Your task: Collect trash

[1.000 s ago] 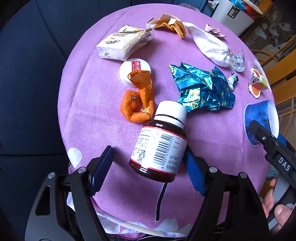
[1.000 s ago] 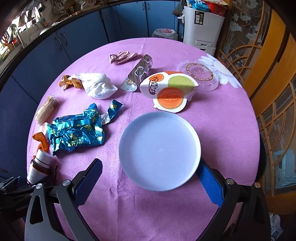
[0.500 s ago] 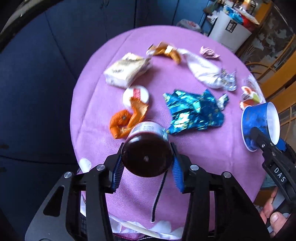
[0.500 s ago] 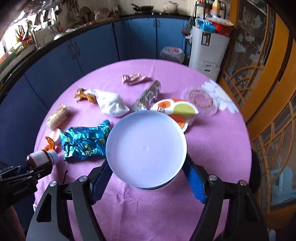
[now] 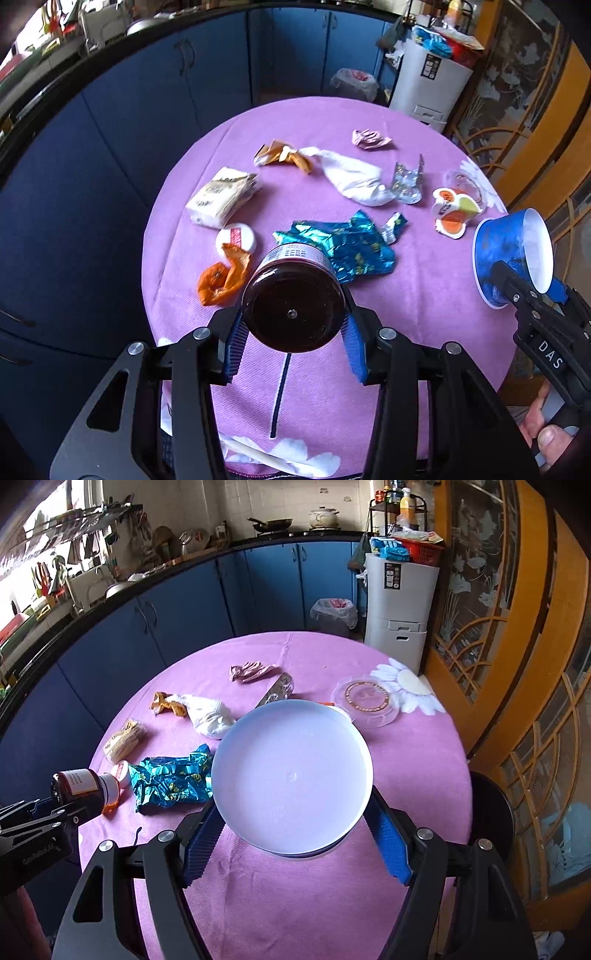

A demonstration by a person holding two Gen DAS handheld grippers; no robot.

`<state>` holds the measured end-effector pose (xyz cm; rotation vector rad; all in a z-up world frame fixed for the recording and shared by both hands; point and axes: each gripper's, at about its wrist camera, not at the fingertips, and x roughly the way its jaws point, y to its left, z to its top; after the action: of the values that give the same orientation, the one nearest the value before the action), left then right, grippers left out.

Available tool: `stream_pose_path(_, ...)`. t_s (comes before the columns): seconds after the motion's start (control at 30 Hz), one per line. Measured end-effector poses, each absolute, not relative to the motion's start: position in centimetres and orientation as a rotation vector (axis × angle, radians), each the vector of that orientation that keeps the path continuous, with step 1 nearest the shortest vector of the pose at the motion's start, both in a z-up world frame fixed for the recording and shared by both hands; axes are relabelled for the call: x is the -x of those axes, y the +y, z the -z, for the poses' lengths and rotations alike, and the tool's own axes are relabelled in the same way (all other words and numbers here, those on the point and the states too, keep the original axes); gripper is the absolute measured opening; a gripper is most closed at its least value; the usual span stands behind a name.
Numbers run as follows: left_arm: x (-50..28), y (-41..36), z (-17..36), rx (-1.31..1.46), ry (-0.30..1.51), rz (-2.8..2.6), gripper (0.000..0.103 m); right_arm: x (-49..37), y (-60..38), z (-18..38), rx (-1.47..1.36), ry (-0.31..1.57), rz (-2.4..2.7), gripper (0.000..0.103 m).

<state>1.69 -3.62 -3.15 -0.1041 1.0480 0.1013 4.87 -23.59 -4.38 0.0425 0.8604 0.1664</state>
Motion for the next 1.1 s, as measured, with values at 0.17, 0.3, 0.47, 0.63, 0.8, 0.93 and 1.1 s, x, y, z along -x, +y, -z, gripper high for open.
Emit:
stream_pose_path(0.17,-2.1,-5.0,2.4,0.075,1.021,-0.097,0.046,-4.5,-24.4,3.8,-0.059,0.836,-0.158,0.072)
stream_pose_path(0.3,-2.2,-5.7,1.9,0.059,1.003,-0.096,0.046,-4.4,-25.0,3.3,-0.067,0.817,-0.153,0.072)
stream_pose_path(0.47,-2.8,-6.9,1.3,0.032,0.984,-0.085,0.046,-4.5,-25.9,3.0,-0.083,0.802,-0.146,0.072)
stream_pose_path(0.63,-4.0,-8.6,0.8,0.006,0.972,-0.062,0.046,-4.7,-27.4,2.7,-0.106,0.784,-0.122,0.072)
stream_pose_path(0.8,-5.4,-11.0,0.2,-0.028,0.949,-0.028,0.046,-5.1,-29.1,2.6,-0.124,0.775,-0.096,0.072)
stream_pose_path(0.93,-6.9,-13.7,-0.2,-0.062,0.928,0.009,0.046,-5.4,-30.7,2.6,-0.137,0.769,-0.064,0.072)
stream_pose_path(1.1,-8.2,-16.6,-0.5,-0.102,0.914,0.050,0.046,-5.7,-33.0,2.6,-0.154,0.760,-0.028,0.072)
